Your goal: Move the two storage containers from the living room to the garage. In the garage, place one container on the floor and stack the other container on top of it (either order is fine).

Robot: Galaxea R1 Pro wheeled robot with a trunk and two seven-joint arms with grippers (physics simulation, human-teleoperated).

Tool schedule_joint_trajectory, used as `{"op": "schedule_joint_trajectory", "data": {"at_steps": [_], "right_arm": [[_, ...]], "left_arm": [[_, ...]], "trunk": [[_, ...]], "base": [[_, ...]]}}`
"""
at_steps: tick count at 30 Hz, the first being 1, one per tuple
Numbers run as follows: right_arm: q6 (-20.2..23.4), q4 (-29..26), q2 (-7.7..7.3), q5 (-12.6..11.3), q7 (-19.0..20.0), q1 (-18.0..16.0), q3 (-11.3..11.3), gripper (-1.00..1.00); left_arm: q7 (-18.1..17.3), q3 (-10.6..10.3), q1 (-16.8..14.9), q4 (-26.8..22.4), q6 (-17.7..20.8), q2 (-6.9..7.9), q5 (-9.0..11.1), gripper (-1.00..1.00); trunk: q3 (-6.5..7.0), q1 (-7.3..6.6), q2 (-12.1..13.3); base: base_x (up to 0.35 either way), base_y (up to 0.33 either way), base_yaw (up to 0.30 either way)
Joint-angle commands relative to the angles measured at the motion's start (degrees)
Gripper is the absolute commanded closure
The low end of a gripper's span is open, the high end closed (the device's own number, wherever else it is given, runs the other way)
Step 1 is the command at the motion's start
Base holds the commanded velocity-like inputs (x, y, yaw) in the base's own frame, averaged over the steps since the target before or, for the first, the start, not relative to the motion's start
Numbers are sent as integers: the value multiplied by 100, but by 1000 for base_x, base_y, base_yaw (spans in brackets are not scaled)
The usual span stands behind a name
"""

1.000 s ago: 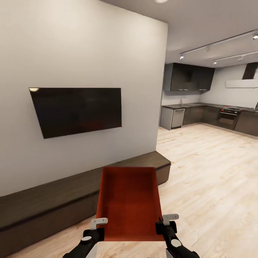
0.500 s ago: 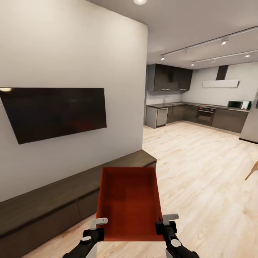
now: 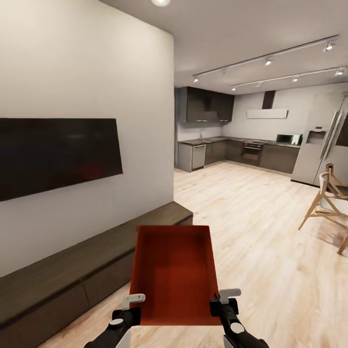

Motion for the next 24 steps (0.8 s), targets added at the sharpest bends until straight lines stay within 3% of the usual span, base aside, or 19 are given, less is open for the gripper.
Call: {"op": "schedule_joint_trajectory", "data": {"at_steps": [1, 24], "right_arm": [[-332, -7, -3, -51, -289, -10, -119, 100], [-263, 3, -38, -51, -280, -10, -119, 100]], "left_arm": [[158, 74, 0, 3, 20, 35, 64, 100], [158, 74, -1, 3, 20, 35, 69, 100]], "trunk": [[-9, 1, -7], [-9, 1, -7]], "base": [[0, 0, -275], [0, 0, -262]]}}
